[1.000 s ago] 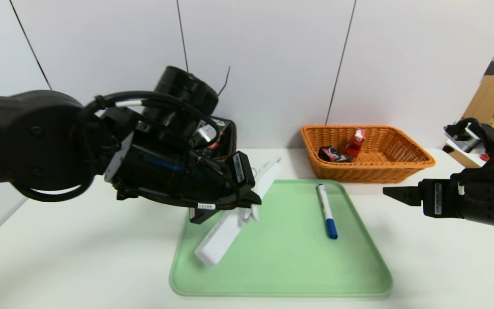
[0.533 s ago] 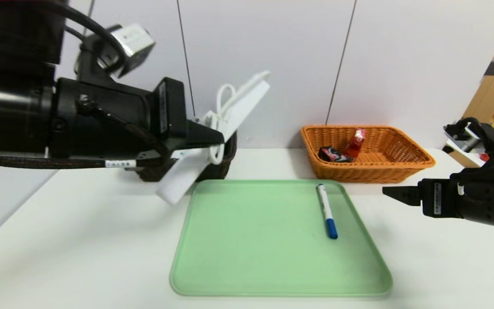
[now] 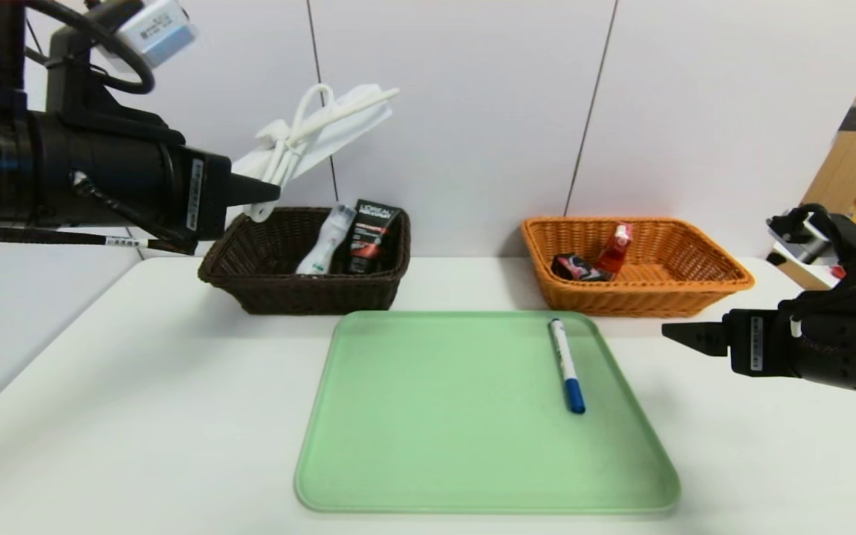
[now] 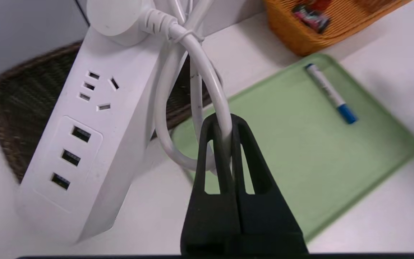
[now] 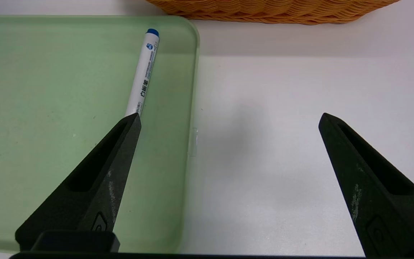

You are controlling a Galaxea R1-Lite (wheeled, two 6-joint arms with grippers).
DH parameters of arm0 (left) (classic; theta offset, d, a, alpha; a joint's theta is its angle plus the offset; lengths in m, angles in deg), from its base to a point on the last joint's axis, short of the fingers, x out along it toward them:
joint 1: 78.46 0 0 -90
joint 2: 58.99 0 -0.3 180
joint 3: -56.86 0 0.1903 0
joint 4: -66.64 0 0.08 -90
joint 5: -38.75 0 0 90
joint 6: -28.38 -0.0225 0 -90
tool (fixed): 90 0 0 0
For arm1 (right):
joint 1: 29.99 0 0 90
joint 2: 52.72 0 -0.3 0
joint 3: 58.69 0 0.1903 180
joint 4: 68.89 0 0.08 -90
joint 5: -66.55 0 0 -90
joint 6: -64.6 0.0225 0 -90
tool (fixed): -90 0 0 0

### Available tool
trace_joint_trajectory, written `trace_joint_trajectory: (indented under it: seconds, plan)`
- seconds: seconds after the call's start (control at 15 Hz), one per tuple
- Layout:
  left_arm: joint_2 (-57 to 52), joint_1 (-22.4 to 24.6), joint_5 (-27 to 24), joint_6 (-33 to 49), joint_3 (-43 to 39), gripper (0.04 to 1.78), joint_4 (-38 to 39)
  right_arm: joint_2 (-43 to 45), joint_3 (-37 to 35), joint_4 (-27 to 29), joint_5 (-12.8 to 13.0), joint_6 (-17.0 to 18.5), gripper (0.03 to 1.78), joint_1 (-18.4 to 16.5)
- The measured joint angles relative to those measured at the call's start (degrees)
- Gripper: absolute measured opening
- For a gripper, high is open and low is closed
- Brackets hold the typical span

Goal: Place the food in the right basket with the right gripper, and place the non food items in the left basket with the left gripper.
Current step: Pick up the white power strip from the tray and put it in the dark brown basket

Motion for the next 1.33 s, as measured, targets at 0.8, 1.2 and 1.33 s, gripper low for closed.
trace_joint_trajectory:
  seconds: [0.8,1.2,1.33]
  plan:
    - [16.1,15.7,-5.6,-43.2,0.8,0.05,3.0,-1.9,-0.2,0.0,-0.1,0.0,1.71,-0.4]
    - [21.6,17.2,-5.6,-48.7,8.7,0.05,2.7,-2.0,-0.4,0.0,0.0,-0.1,1.71,-0.3]
    - [22.6,17.2,-5.5,-48.9,9.3,0.44,2.7,-2.0,-0.4,0.0,0.0,0.0,1.71,-0.3]
